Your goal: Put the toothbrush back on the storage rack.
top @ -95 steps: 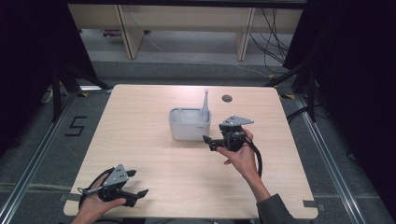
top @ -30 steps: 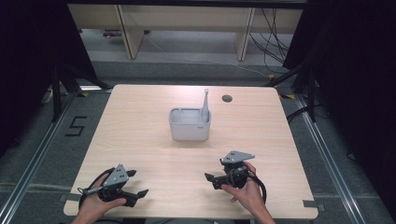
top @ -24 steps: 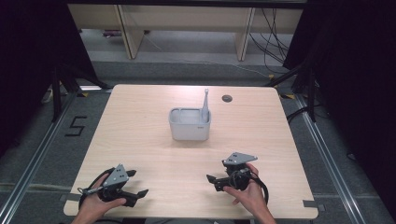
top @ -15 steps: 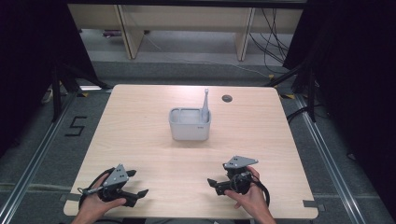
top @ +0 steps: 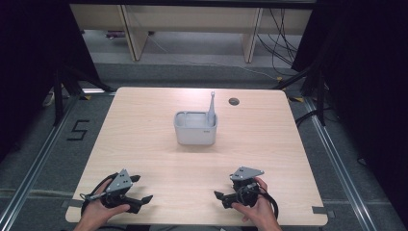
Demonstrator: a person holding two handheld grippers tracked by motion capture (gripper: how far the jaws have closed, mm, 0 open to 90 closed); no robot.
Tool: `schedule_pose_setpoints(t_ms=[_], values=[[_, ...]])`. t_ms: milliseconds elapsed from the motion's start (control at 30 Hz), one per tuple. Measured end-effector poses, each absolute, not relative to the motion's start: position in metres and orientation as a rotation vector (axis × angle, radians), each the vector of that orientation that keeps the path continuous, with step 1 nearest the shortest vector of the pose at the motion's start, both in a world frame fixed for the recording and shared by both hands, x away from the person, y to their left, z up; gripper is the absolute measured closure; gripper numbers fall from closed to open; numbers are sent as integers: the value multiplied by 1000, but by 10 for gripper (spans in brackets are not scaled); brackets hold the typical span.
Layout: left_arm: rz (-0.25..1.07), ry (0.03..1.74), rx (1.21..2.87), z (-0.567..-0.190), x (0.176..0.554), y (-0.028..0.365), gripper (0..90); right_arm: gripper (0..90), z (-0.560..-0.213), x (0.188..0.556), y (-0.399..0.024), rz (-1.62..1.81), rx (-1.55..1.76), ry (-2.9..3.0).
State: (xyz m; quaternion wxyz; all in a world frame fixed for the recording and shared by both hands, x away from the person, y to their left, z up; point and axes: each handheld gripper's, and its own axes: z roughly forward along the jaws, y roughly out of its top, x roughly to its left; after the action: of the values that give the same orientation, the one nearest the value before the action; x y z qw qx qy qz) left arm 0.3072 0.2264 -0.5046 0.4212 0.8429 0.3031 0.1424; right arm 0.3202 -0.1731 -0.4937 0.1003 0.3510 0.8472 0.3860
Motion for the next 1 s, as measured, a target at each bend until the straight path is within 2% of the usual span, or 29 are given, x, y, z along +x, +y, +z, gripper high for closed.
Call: schedule_pose_setpoints(t_ms=[1000], values=[[357,759,2112,-505,307,227,149,167,-495,313,-173,1104,1061,2520]])
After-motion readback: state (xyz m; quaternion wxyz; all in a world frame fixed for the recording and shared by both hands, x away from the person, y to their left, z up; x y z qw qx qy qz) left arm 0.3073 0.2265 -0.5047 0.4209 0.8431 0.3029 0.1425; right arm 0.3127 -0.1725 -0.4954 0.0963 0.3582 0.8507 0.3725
